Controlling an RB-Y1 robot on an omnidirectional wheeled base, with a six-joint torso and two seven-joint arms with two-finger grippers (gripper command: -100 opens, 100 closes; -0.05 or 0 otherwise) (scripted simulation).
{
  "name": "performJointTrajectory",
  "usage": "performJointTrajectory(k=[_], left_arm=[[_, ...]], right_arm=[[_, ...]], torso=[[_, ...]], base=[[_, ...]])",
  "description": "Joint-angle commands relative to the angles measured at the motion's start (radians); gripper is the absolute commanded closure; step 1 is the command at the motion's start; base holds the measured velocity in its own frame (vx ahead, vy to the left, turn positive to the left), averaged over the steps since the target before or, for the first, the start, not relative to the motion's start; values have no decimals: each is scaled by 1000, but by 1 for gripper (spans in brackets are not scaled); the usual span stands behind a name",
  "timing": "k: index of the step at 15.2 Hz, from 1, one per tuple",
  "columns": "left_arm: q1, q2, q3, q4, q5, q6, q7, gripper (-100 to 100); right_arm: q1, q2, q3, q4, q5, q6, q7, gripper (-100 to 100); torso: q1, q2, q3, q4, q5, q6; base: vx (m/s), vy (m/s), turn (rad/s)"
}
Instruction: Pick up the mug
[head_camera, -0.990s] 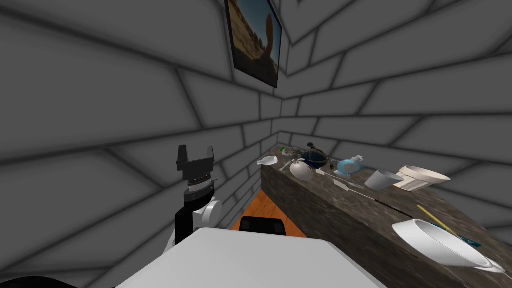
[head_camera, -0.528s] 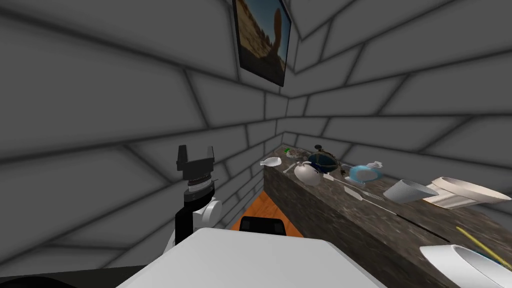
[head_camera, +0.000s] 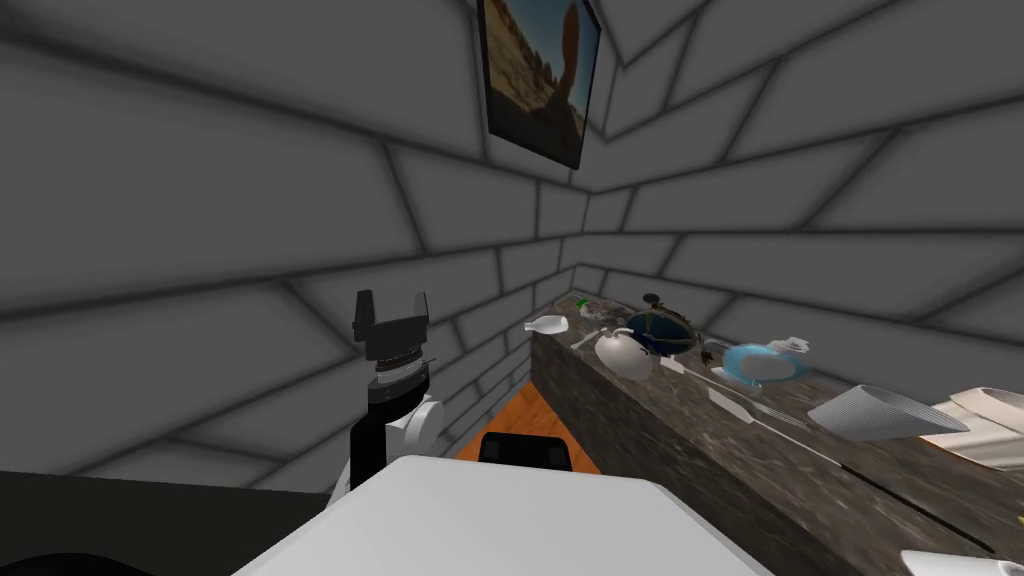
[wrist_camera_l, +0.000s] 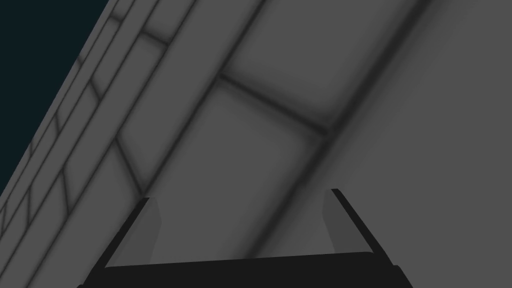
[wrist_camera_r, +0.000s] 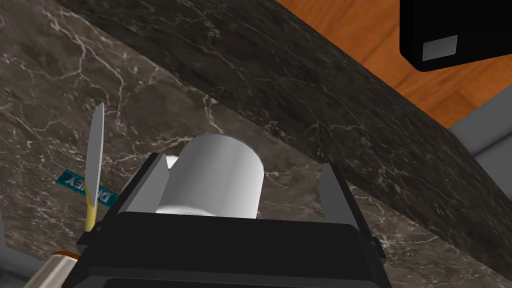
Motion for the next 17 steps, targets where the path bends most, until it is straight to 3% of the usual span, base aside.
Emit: performJointTrajectory(k=[1, 5, 10, 11, 12, 17], left_arm=[[0, 0, 0, 0, 0, 0, 0, 0], [0, 0, 0, 0, 0, 0, 0, 0], [0, 0, 0, 0, 0, 0, 0, 0], [0, 0, 0, 0, 0, 0, 0, 0], [0, 0, 0, 0, 0, 0, 0, 0], [0, 0, 0, 0, 0, 0, 0, 0]], right_arm=[[14, -50, 9, 7, -29, -7, -8, -100], [27, -93, -5, -26, -86, -28, -12, -100], [31, -59, -51, -99, -129, -61, -18, -100], [36, -62, -49, -80, -118, -56, -20, -100], [35, -26, -59, -70, -101, -39, -20, -100], [33, 41, -71, -44, -66, -4, -18, -100]], torso=[[0, 0, 0, 0, 0, 0], [-1, 0, 0, 0, 0, 0], [-8, 3, 2, 1, -3, 1], [-7, 3, 2, 1, -2, 1], [-4, 2, 1, 1, -2, 1], [5, -3, -2, 0, 1, 1]], base=[[-21, -63, 201], [-24, -78, 195], [-47, -140, 138], [-21, -56, 18], [6, -16, 39], [40, 20, 39]])
